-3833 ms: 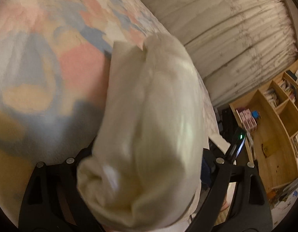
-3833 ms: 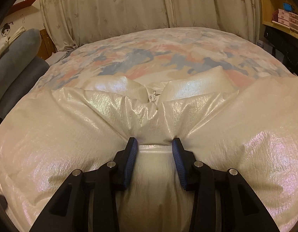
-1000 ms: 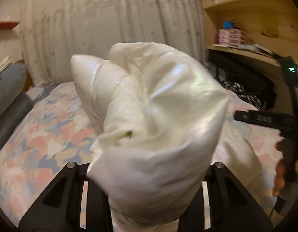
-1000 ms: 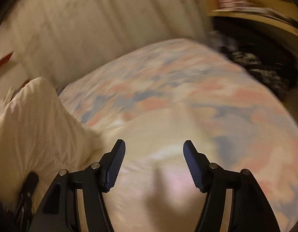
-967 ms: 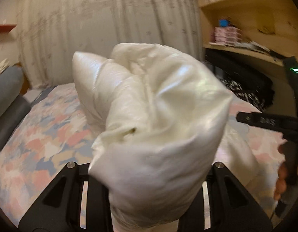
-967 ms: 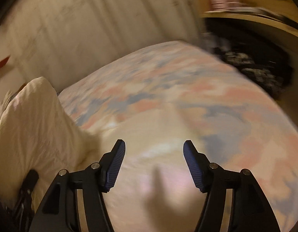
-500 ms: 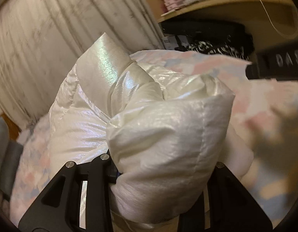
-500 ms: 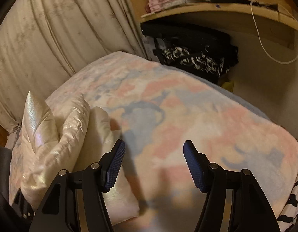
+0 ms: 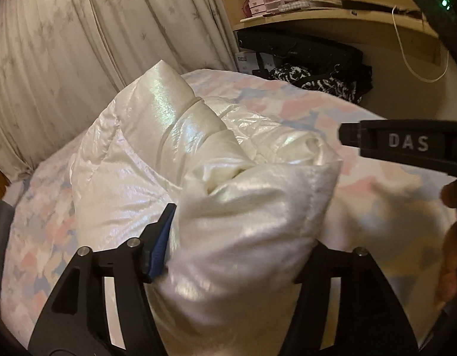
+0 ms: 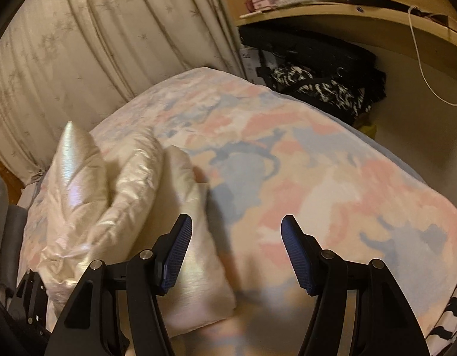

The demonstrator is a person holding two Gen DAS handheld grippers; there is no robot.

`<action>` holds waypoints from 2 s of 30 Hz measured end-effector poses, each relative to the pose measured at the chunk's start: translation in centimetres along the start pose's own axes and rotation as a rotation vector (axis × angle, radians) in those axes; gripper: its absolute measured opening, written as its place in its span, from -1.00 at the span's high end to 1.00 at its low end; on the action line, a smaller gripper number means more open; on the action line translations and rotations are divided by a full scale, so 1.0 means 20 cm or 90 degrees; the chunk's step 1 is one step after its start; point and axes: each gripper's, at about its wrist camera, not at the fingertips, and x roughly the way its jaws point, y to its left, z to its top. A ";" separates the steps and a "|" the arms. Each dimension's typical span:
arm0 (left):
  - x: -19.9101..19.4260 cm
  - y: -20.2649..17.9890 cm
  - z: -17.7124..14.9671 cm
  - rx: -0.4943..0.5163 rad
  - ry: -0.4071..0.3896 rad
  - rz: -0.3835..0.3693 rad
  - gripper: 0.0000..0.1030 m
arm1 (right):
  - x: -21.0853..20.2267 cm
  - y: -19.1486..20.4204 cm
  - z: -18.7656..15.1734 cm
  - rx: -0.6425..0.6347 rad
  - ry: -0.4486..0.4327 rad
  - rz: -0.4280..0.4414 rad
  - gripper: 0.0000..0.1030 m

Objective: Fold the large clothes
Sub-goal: 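Lift the rolled jacket bundle with the left tool and set it down, then grasp the white jacket bundle with the left tool while the right tool grips its folded end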

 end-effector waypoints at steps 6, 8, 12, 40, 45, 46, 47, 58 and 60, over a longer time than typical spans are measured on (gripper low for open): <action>-0.17 0.15 0.00 -0.049 0.012 -0.063 -0.37 | -0.15 0.13 0.10 -0.028 -0.020 0.033 -0.42; -0.23 0.21 0.00 -0.064 0.018 -0.078 -0.37 | -0.20 0.18 0.12 -0.041 -0.023 0.041 -0.44; -0.33 0.36 -0.01 -0.100 0.017 -0.098 -0.37 | -0.26 0.30 0.18 -0.072 -0.018 0.076 -0.45; 0.42 1.22 0.11 -0.227 0.093 -0.092 -0.37 | 0.51 0.87 0.57 -0.253 0.214 0.303 0.46; 0.41 1.03 0.17 -0.175 0.081 -0.114 -0.37 | 0.42 0.66 0.52 -0.239 0.169 0.274 0.54; 0.40 0.99 0.17 -0.164 0.079 -0.114 -0.37 | 0.41 0.63 0.51 -0.237 0.164 0.267 0.54; 0.40 0.94 0.18 -0.149 0.077 -0.110 -0.37 | 0.40 0.59 0.49 -0.236 0.158 0.255 0.54; 0.52 0.79 0.15 -0.121 0.093 -0.082 -0.41 | 0.58 0.47 0.34 -0.228 0.156 0.209 0.45; 0.55 0.79 0.14 -0.123 0.095 -0.078 -0.43 | 0.62 0.47 0.33 -0.228 0.158 0.208 0.43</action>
